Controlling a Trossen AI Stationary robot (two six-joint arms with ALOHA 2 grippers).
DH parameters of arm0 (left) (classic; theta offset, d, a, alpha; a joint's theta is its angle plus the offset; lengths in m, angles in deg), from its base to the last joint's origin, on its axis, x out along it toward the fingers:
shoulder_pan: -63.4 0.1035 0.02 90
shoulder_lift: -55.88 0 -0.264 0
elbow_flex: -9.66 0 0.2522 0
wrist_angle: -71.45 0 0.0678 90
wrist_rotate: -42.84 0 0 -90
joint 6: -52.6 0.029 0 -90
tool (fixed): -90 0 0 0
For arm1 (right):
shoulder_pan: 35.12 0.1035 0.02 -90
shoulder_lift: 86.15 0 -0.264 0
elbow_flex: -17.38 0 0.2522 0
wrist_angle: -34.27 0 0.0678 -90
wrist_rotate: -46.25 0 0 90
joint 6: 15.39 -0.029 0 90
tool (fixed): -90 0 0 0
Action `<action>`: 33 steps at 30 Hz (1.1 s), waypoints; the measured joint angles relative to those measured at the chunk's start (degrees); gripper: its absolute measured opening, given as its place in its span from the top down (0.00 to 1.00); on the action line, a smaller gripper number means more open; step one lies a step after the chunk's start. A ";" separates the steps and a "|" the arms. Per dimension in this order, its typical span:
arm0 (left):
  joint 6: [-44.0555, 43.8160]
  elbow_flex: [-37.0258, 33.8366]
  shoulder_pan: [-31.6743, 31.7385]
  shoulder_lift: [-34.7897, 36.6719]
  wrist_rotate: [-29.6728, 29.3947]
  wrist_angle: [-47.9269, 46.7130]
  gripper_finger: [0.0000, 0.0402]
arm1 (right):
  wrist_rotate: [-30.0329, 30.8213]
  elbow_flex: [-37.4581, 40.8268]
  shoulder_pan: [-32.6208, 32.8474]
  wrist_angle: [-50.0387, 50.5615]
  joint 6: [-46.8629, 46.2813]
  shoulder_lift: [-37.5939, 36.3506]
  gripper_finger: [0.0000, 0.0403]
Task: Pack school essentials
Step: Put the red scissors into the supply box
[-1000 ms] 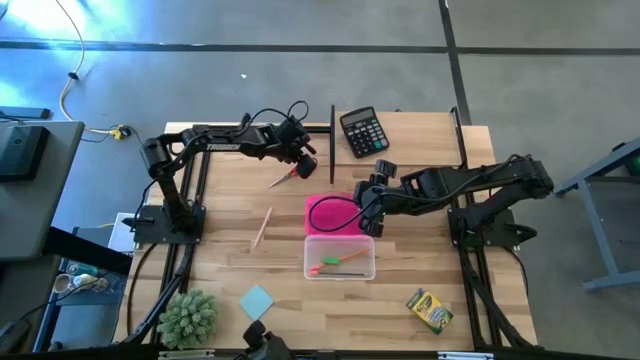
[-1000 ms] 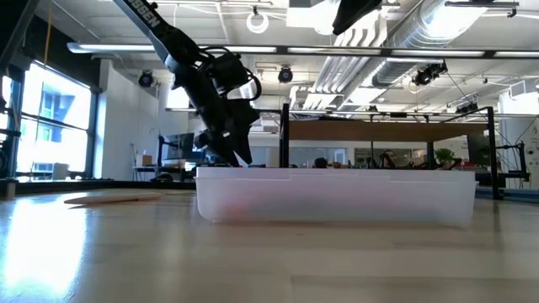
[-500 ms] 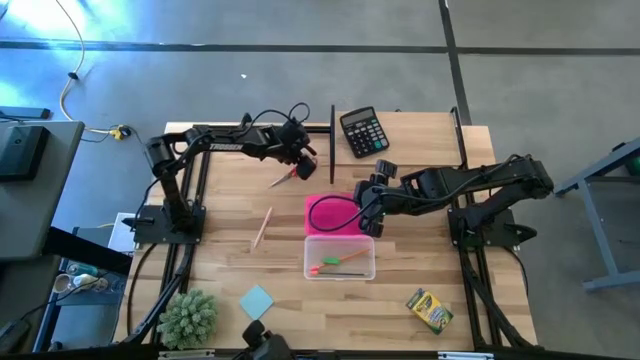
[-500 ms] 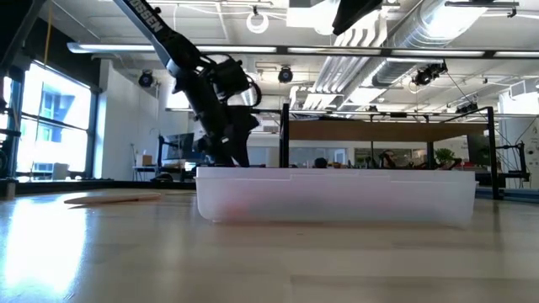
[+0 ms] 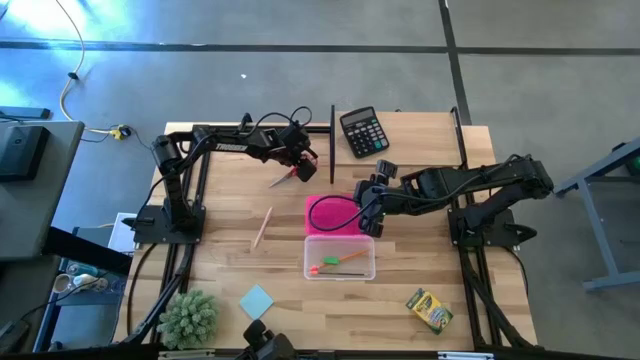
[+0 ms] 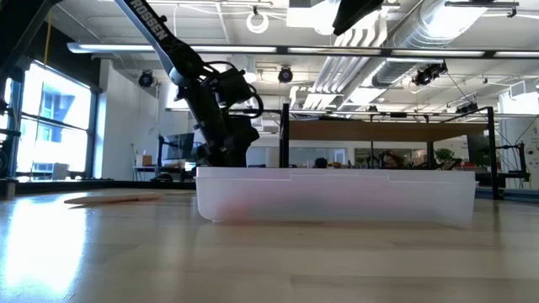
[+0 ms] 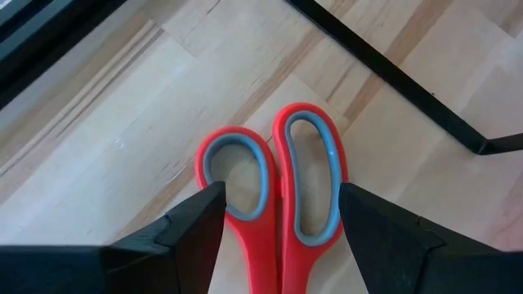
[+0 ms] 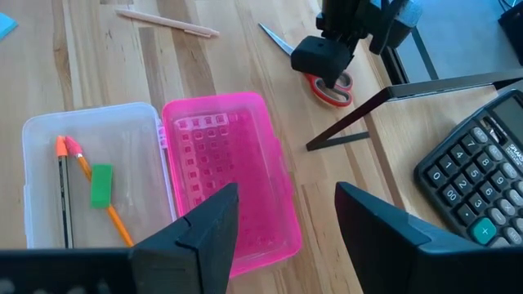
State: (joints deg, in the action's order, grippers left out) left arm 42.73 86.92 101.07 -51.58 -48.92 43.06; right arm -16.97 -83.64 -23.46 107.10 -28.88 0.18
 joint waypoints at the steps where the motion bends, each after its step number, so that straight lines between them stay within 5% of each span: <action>1: 0.07 0.00 -0.15 0.00 -0.07 0.04 0.43 | 0.00 0.00 0.00 0.00 0.01 0.00 0.52; 27: 1.05 0.54 -1.41 -4.25 -3.01 3.21 0.44 | -0.28 0.00 0.00 0.07 -0.17 0.00 0.52; 33: 1.03 0.55 -1.40 -4.35 -2.78 3.14 0.50 | -0.31 0.00 0.00 0.23 -0.57 0.00 0.52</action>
State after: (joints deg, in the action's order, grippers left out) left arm 43.76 87.47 99.67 -55.93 -51.70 46.20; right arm -17.27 -83.64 -23.46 107.32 -29.45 0.18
